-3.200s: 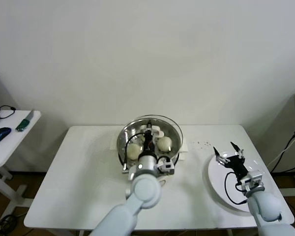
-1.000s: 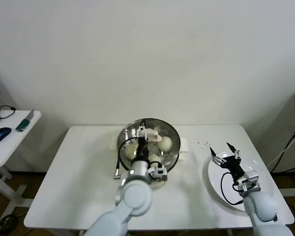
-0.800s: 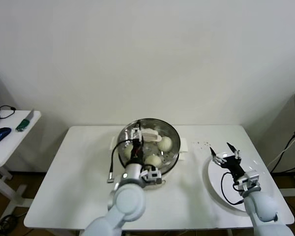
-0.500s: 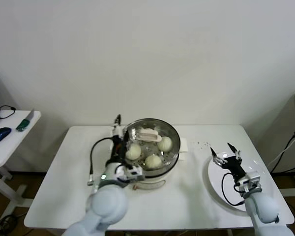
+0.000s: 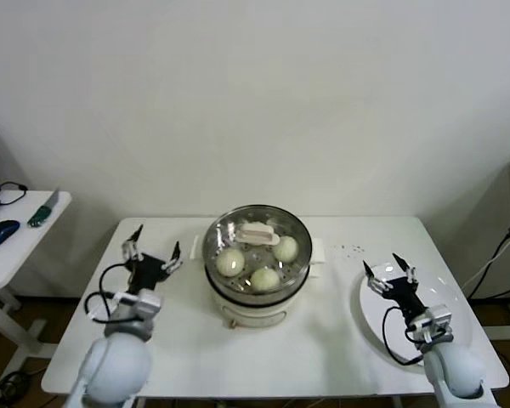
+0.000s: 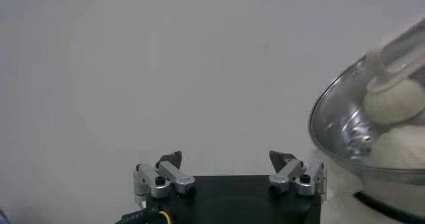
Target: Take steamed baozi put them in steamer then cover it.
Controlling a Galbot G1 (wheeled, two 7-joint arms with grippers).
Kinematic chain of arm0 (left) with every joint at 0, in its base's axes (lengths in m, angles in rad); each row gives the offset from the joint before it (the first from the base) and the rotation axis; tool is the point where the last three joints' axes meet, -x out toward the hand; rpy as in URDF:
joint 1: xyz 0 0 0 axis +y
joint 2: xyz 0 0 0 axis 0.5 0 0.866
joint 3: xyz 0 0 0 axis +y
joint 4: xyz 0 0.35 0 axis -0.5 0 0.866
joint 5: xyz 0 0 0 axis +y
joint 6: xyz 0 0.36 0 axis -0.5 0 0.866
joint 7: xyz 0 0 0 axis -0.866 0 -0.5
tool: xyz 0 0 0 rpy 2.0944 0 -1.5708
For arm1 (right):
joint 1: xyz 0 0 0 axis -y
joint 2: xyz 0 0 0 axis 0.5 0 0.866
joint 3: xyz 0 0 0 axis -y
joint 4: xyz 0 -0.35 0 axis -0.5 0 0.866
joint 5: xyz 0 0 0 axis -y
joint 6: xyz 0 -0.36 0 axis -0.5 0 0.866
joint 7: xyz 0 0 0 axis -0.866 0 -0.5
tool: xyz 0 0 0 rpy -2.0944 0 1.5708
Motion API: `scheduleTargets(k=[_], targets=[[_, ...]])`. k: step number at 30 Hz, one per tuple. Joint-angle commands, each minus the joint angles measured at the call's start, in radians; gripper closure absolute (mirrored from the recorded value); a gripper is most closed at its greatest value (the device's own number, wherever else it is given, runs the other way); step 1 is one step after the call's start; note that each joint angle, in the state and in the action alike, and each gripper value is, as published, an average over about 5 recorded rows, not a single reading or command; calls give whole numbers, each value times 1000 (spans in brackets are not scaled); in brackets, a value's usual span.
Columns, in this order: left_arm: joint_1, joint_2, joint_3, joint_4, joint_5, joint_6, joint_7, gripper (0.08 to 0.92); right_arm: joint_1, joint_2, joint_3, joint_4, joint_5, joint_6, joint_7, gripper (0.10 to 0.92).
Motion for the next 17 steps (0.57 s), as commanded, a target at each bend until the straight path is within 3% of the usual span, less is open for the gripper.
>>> scheduleTargets(k=[1,17], targets=[[197,-97,-225,110,-473,-462,-63,177,-24,18,5,14,9,32,-9,203],[192,-98,-230,166,-391,-452,-32,177,-17,11,0,23,18,40,-9,203]])
